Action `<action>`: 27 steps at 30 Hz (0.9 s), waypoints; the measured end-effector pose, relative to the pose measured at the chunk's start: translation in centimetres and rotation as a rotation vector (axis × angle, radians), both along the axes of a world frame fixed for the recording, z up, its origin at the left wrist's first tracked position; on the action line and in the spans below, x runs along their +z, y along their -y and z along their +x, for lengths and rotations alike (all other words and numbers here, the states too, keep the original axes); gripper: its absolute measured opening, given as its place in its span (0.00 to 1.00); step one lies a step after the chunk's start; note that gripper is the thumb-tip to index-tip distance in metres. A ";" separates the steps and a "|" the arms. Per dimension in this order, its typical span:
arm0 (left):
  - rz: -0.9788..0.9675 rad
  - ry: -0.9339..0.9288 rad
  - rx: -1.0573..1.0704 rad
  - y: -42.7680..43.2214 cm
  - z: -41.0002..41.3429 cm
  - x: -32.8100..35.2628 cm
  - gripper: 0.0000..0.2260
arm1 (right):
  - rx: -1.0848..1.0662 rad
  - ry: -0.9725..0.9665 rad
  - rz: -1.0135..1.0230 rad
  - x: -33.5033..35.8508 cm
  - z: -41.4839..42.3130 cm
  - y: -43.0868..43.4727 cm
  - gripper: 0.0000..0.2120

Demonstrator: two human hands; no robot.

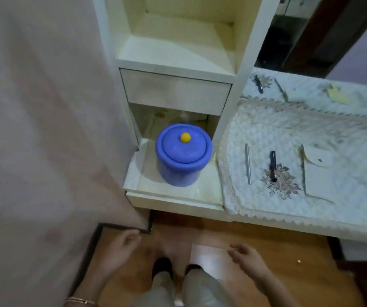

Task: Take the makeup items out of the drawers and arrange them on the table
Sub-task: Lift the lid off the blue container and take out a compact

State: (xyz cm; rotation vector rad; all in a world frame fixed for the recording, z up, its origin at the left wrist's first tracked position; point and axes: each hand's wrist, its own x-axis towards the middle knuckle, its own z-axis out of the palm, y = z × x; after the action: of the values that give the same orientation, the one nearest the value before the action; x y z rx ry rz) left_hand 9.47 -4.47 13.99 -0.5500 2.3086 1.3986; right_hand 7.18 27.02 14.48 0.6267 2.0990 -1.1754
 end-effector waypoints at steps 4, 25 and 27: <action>0.125 -0.269 0.104 -1.9 -6.4 6.2 0.10 | 0.052 -0.366 -0.075 5.7 -5.5 3.1 0.06; -0.030 -0.530 -0.136 -3.4 -15.0 9.9 0.46 | 0.004 -1.219 -0.029 12.8 -15.4 8.9 0.15; -0.055 -0.538 -0.151 -3.4 -15.0 10.3 0.43 | -0.182 -1.184 0.015 11.5 -14.8 6.5 0.11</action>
State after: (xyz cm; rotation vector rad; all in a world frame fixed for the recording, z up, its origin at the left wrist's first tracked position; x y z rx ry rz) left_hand -5.53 -1.05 24.24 -0.0004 2.7341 1.5541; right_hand -7.62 20.53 25.99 0.0676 3.0208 -1.9284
